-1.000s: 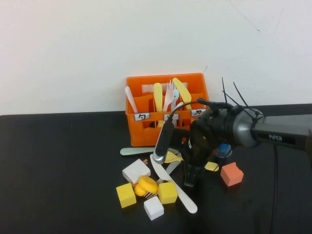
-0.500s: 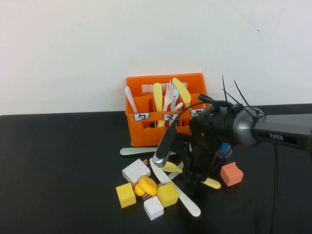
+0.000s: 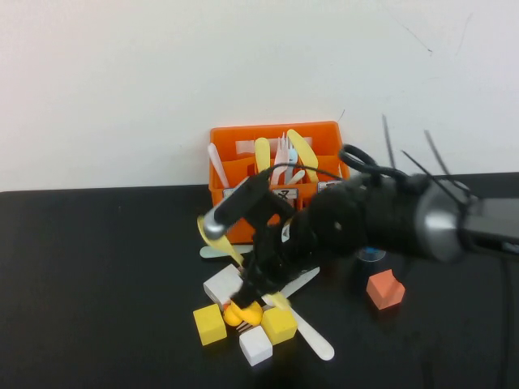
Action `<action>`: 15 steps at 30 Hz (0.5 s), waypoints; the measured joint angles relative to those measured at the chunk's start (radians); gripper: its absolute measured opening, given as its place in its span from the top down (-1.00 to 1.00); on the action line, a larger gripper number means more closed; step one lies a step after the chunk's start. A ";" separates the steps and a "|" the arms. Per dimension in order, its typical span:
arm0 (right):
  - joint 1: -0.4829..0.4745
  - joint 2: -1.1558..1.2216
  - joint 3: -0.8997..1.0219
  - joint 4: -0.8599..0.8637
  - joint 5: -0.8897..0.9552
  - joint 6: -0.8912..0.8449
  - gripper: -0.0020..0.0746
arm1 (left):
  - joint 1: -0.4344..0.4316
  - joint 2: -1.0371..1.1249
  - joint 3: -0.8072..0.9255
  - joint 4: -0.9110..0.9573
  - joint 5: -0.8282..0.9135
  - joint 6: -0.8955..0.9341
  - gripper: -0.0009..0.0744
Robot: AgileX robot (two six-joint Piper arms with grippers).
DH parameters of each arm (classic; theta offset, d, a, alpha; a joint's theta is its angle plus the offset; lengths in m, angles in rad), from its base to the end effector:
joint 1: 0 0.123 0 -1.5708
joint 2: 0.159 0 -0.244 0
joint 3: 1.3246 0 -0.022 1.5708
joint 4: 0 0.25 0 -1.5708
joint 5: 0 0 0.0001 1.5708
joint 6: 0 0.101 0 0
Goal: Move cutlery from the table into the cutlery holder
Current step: Place the spoon on the box
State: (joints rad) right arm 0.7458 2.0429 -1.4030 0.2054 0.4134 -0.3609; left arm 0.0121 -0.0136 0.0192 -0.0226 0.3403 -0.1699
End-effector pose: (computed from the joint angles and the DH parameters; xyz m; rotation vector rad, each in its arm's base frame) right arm 0.3073 0.2952 0.1251 -1.1629 2.2777 0.3293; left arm 0.1036 0.0005 0.1747 -0.1806 1.8225 -0.1330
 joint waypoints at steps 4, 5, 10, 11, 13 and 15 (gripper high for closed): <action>0.034 -0.105 0.171 0.190 -0.331 -0.025 0.57 | 0.000 0.000 0.000 0.000 0.000 0.000 0.98; 0.048 -0.129 0.215 0.242 -0.433 -0.048 0.57 | 0.000 0.000 0.000 0.000 0.000 0.000 0.98; 0.111 -0.200 0.324 0.394 -0.839 -0.164 0.57 | 0.000 0.000 0.000 0.000 0.000 0.000 0.98; 0.117 -0.205 0.326 0.398 -0.901 -0.178 0.57 | 0.000 0.000 0.000 0.000 0.000 0.000 0.98; 0.121 -0.206 0.326 0.398 -1.010 -0.187 0.57 | 0.000 0.000 0.000 0.000 0.000 0.000 0.98; 0.118 -0.202 0.320 0.389 -1.114 -0.177 0.57 | 0.000 0.000 0.000 0.000 0.000 0.000 0.98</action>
State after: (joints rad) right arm 0.8638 1.8407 -1.0831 0.5948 -0.7004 -0.5377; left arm 0.0121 -0.0136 0.0192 -0.0226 0.3403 -0.1699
